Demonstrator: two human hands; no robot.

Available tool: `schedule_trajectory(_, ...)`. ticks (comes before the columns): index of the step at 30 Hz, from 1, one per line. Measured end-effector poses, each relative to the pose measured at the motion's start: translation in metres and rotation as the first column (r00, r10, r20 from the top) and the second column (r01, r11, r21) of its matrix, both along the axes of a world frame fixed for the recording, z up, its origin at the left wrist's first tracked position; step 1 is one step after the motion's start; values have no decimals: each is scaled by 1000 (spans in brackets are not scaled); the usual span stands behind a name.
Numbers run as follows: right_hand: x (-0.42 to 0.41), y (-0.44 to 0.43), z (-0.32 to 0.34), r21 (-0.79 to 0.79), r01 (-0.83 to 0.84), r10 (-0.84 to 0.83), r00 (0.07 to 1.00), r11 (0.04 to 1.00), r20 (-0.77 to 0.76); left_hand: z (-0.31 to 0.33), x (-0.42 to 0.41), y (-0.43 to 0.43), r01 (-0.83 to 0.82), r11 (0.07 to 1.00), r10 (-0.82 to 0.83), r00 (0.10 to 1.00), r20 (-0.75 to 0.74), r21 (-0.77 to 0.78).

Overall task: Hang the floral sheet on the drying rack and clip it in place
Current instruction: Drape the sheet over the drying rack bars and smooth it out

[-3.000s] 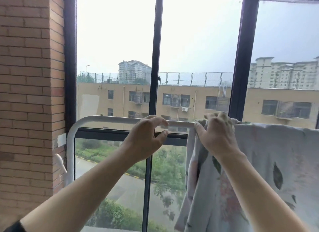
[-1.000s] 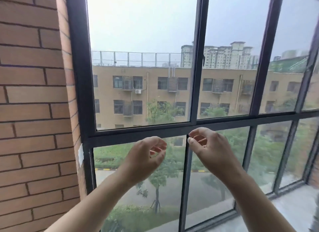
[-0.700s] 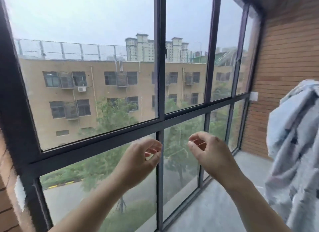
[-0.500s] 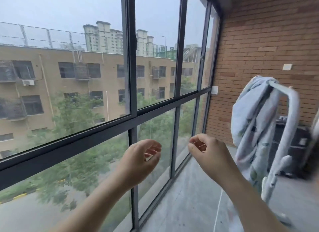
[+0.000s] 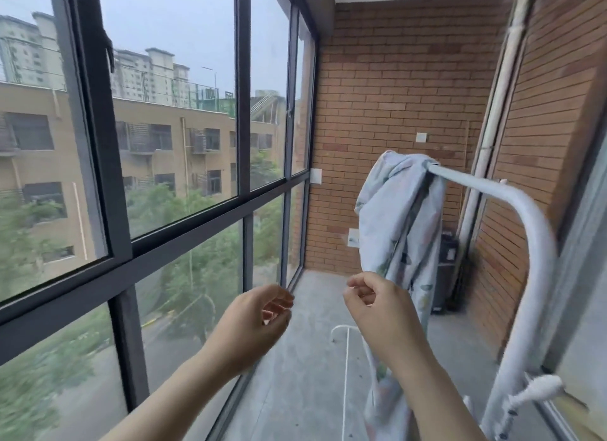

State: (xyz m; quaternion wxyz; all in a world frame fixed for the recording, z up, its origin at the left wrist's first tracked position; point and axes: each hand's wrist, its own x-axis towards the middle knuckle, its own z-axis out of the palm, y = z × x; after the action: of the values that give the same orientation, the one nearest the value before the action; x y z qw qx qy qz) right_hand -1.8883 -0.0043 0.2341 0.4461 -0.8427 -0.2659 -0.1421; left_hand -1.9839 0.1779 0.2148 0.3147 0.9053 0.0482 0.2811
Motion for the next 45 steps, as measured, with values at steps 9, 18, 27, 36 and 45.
schedule_trajectory(9,78,58,-18,-47,147,-148,988,988,-33,-20,100,80,160,986,-162,987,-25,-50)
schedule_trajectory(18,138,150,-11,-72,319,-321,947,945,-9,-11,210,190,323,942,-326,945,-17,-86)
schedule_trajectory(27,203,193,-10,-77,433,-436,899,898,-28,-30,317,222,464,867,-476,879,-27,-182)
schedule_trajectory(36,316,212,-18,-6,518,-518,855,855,-19,-34,455,234,562,814,-571,821,-27,-149)
schedule_trajectory(45,422,219,-17,49,582,-581,813,812,-20,-38,591,230,670,728,-681,730,-48,-146)
